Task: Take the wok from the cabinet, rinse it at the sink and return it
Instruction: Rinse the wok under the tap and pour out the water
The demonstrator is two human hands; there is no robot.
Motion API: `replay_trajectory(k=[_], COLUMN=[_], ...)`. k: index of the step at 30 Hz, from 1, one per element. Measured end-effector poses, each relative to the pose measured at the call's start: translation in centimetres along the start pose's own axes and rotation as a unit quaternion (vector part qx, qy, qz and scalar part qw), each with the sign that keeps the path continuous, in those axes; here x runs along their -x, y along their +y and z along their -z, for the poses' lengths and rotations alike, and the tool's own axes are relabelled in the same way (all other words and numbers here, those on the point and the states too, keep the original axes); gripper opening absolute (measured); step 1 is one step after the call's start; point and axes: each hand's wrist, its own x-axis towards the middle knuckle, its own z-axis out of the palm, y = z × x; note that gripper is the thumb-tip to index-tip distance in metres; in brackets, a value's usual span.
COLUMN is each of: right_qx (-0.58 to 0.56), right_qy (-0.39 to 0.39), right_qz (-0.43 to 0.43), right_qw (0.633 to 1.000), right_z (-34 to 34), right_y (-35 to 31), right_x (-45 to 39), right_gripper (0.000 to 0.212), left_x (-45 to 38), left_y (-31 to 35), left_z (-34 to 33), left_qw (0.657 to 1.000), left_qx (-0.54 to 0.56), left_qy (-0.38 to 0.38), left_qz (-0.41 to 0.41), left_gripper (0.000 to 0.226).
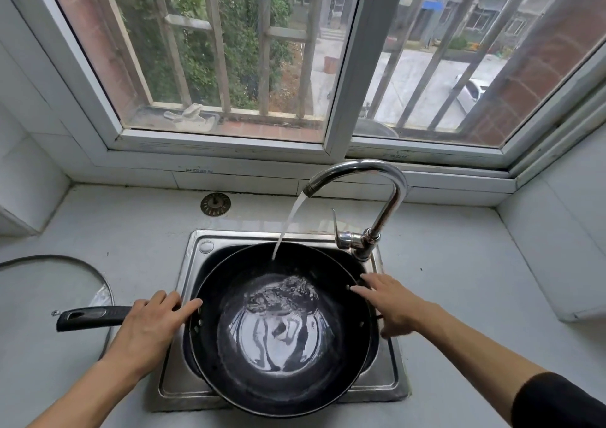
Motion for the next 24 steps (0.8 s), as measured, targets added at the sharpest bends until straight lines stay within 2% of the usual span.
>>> replay_trajectory(k=[2,6,8,13,24], right_qx=[0.028,0.038,0.025,0.005,0.027], right_qy=[0.031,0.093,0.098,0.074,0.075], right_qz=[0.005,0.029,0.032,0.033,-0.016], right_qw=[0.999,0.995,0.994,0.997,0.997], right_z=[-0.2,-0.3,-0.1,1.8,5.5], right_y=[-0.2,-0.8,-0.9,-0.1,2.1], right_x=[0.0,-1.1,-1.3,-0.4,5.1], right_gripper=[0.107,0.075,0.067,0.071,0.082], left_x=[0.0,0.0,0.0,-0.1,-1.9], left_y=[0.0,-0.1,-0.2,-0.4,1.2], left_z=[0.0,0.0,0.0,-0.4,0.3], left_qw=[1.0,1.0,1.0,1.0,0.996], left_qx=[0.002,0.006,0.004,0.006,0.064], left_qy=[0.001,0.005,0.002,-0.01,0.023], left_qz=[-0.002,-0.009,-0.015,-0.029,-0.056], left_gripper=[0.081,0.081,0.081,0.086,0.08])
